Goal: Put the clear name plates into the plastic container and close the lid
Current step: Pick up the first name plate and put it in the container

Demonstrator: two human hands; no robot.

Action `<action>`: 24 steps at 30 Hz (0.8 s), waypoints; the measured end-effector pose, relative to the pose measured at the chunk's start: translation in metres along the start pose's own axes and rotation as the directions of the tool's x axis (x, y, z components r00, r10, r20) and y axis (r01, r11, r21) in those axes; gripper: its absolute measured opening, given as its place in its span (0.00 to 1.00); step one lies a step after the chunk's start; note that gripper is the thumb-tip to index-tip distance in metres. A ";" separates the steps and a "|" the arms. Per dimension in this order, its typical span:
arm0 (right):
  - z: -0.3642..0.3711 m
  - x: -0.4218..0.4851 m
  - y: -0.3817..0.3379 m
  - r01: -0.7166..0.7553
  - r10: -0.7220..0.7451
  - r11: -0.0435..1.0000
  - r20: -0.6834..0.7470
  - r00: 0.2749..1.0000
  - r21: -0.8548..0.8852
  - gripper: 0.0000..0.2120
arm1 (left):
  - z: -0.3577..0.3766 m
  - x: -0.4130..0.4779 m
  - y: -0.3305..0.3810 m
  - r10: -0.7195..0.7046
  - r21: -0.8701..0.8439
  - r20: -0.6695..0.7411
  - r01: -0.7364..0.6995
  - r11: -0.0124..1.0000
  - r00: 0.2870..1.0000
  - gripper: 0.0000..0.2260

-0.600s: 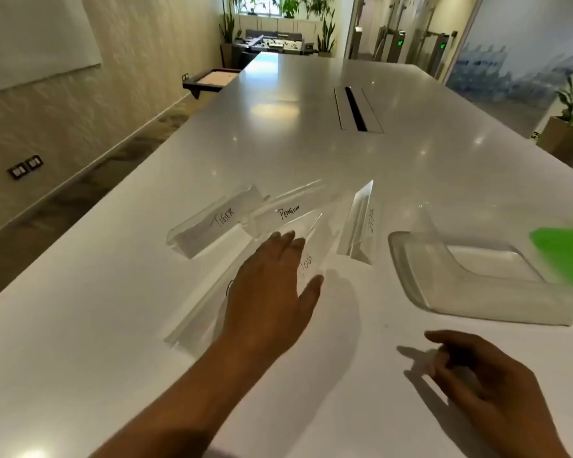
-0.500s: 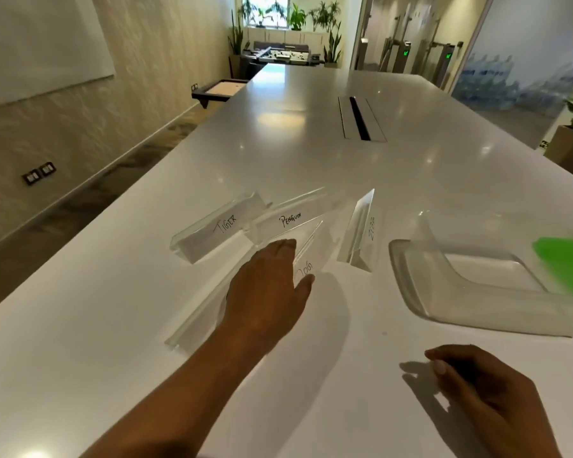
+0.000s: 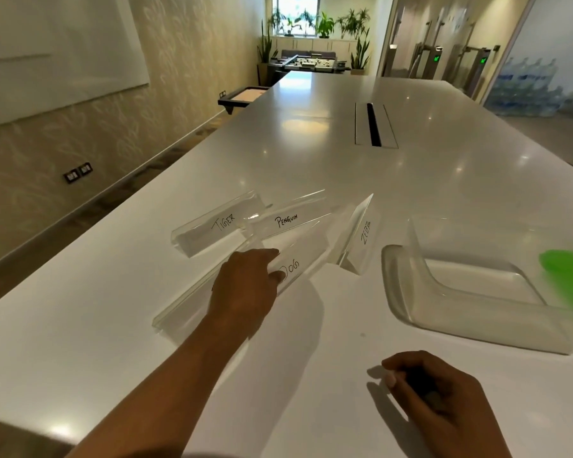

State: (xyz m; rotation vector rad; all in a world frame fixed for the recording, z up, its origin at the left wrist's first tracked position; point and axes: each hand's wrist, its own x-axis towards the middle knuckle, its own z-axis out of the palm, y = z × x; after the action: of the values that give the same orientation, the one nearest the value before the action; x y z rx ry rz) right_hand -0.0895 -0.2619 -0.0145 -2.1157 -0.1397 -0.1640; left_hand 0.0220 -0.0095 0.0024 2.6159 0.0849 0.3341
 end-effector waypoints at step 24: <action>-0.022 0.017 0.000 -0.020 0.009 0.856 0.024 1.000 0.517 0.35 | -0.079 -0.050 -0.005 0.369 -0.569 0.385 -0.097 0.817 0.846 0.16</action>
State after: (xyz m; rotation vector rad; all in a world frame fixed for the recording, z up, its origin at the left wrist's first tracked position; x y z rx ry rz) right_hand -0.0744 -0.2804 -0.0001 -1.5761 -0.1603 -0.0824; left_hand -0.0459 0.0259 0.0556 2.0681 -0.4576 -0.2048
